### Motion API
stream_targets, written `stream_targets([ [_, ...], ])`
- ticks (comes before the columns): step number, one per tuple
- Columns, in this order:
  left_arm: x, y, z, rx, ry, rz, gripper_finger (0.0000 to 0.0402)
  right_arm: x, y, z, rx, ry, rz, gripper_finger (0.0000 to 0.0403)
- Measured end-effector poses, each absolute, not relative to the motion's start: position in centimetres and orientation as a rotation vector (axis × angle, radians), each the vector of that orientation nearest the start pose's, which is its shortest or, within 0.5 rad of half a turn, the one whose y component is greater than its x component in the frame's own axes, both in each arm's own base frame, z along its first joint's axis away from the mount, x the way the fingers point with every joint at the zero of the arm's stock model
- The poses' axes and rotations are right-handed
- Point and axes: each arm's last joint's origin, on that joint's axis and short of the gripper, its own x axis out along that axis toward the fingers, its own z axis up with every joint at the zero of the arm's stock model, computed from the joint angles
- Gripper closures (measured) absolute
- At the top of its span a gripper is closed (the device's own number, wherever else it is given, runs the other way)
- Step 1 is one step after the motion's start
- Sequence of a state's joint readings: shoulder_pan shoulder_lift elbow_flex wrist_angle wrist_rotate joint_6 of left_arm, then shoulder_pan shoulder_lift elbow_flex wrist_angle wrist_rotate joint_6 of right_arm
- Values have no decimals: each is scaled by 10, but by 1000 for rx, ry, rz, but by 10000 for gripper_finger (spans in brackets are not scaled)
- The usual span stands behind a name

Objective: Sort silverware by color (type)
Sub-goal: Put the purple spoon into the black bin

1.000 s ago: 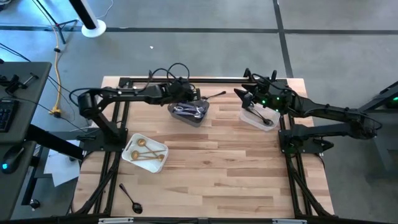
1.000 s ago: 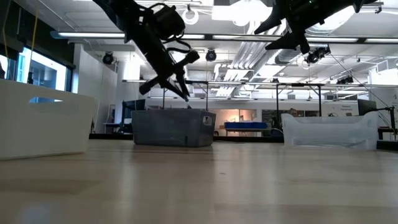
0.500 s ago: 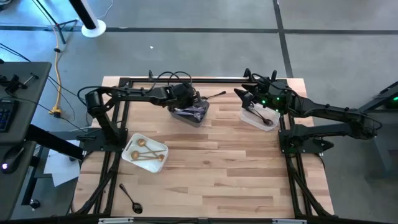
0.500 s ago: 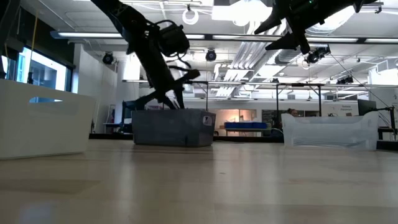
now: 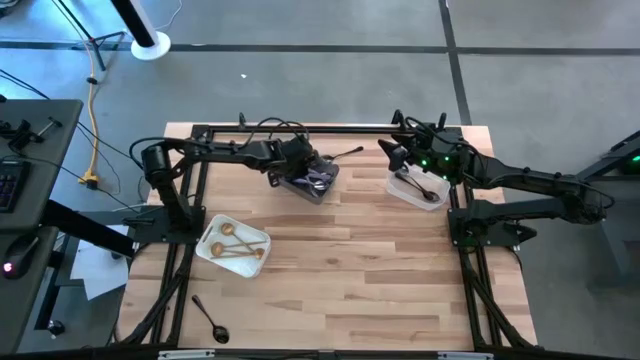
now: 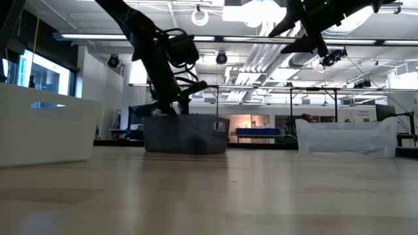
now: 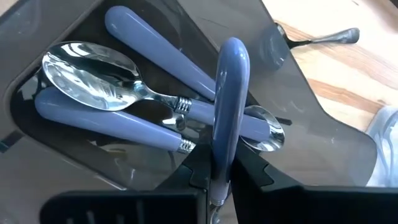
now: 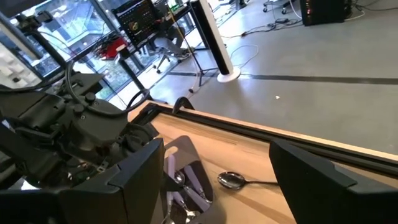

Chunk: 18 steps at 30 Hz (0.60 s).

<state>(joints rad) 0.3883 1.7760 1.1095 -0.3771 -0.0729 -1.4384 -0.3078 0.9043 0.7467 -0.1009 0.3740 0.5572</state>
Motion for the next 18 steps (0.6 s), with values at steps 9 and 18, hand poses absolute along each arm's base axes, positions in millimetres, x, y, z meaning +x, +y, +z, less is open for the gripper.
stream_targets([
  [9, 320, 134, 171, -1427, 637, 1124, 380, 194, -73, 301, 548, 94, -757, 128],
  [18, 313, 135, 166, -1424, 716, 1176, 379, 213, -79, 281, 645, 148, -795, 128],
])
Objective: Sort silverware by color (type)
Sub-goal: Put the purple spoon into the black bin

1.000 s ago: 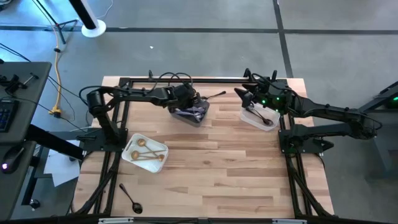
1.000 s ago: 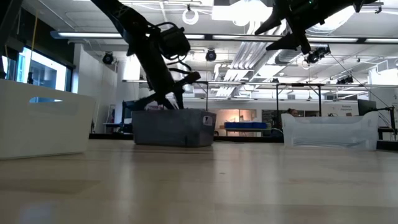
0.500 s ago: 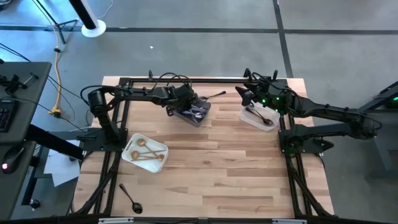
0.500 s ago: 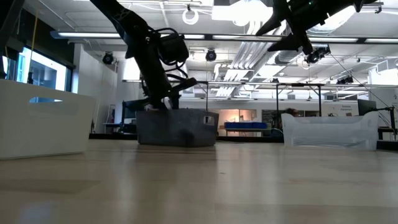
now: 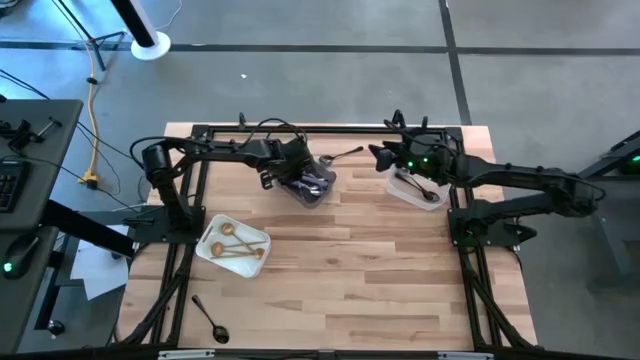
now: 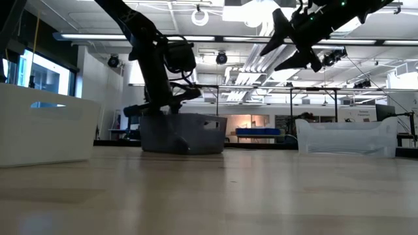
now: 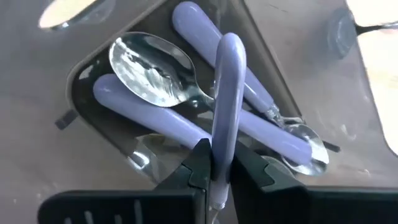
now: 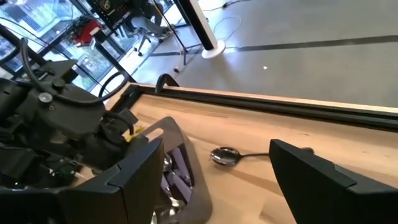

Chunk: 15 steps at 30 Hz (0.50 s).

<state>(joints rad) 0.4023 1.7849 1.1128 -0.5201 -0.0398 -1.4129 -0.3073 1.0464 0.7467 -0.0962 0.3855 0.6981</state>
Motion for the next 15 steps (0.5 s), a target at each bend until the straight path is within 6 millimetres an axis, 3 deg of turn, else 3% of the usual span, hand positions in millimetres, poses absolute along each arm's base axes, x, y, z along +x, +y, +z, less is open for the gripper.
stream_targets([
  [15, 309, 142, 164, -1419, 701, 1216, 372, 215, -79, 279, 674, 139, -789, 128],
])
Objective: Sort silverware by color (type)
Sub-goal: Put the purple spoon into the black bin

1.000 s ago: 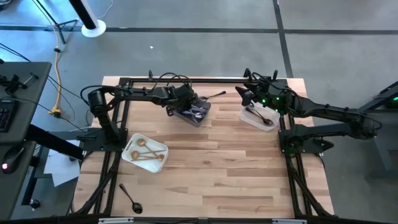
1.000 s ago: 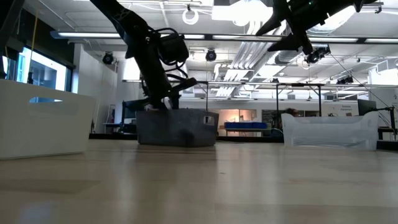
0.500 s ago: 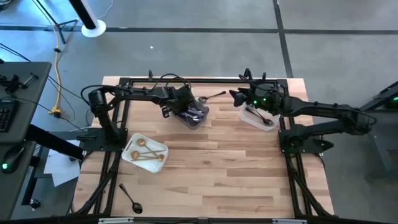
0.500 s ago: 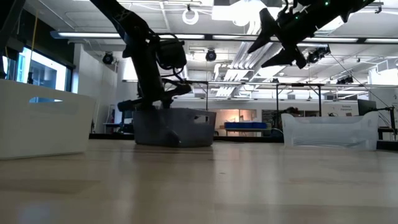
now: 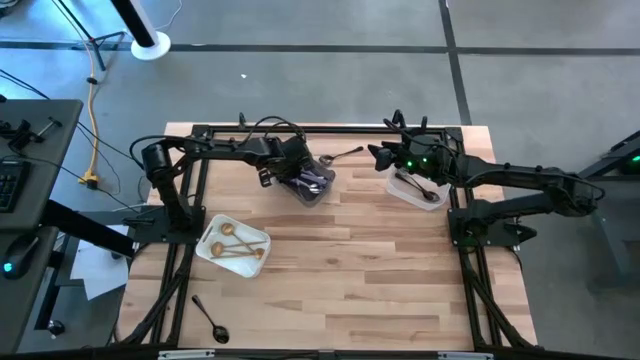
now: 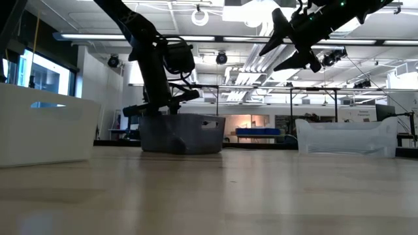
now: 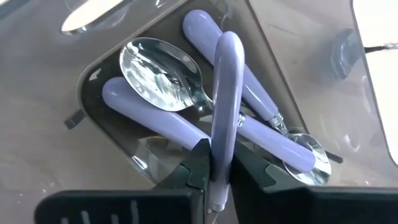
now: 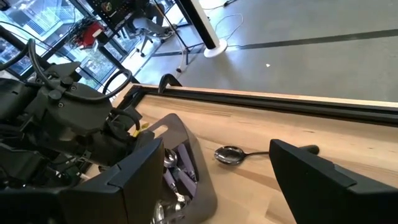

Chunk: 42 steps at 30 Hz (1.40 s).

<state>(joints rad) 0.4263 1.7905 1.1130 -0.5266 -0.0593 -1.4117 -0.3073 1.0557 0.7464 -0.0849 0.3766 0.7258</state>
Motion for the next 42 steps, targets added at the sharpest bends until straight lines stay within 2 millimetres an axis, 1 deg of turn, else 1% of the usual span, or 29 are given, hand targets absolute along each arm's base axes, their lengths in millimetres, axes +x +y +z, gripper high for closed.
stream_targets([
  [10, 310, 142, 164, -1403, 728, 1182, 355, 215, -79, 280, 674, 138, -789, 128],
  [20, 310, 142, 163, -1405, 731, 1179, 349, 215, -79, 280, 674, 138, -789, 128],
  [27, 310, 141, 159, -1387, 754, 1178, 332, 215, -79, 280, 673, 138, -790, 128],
  [42, 312, 142, 162, -1378, 743, 1138, 293, 215, -79, 280, 673, 138, -790, 128],
])
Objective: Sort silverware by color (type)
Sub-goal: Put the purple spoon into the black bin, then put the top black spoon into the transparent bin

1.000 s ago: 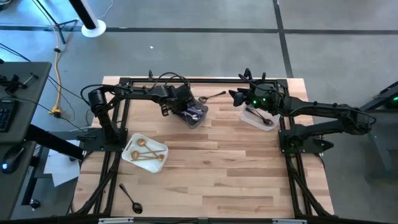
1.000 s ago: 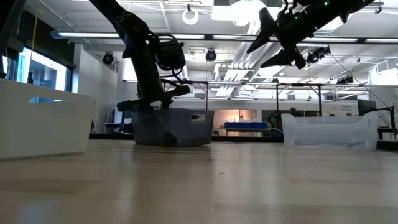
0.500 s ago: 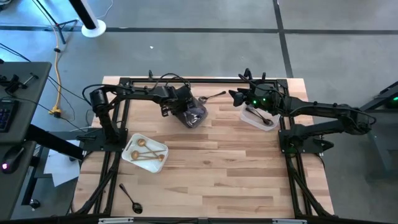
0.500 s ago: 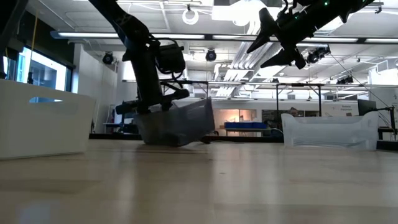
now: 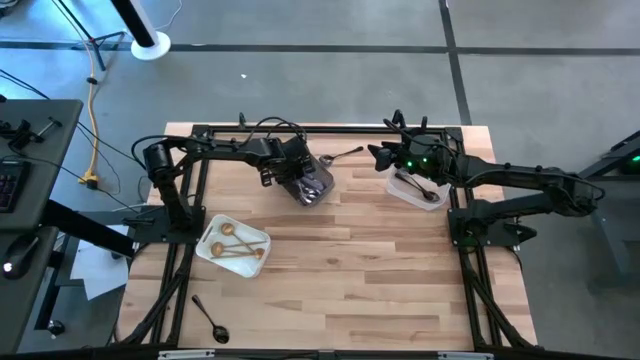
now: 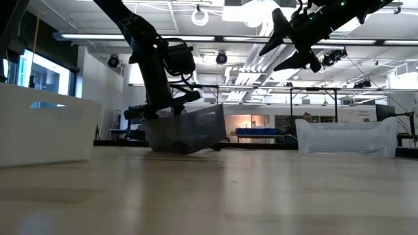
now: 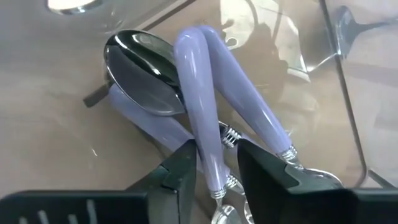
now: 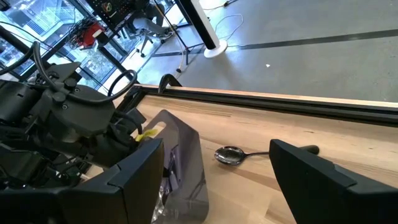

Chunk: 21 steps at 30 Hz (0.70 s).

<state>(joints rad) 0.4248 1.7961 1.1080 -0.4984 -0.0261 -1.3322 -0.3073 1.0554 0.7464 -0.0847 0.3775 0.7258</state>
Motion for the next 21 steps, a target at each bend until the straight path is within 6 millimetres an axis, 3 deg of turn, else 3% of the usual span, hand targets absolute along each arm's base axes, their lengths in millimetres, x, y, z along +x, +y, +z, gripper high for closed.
stream_targets([
  [21, 309, 140, 171, -1384, 770, 1088, 286, 215, -79, 280, 691, 131, -789, 128],
])
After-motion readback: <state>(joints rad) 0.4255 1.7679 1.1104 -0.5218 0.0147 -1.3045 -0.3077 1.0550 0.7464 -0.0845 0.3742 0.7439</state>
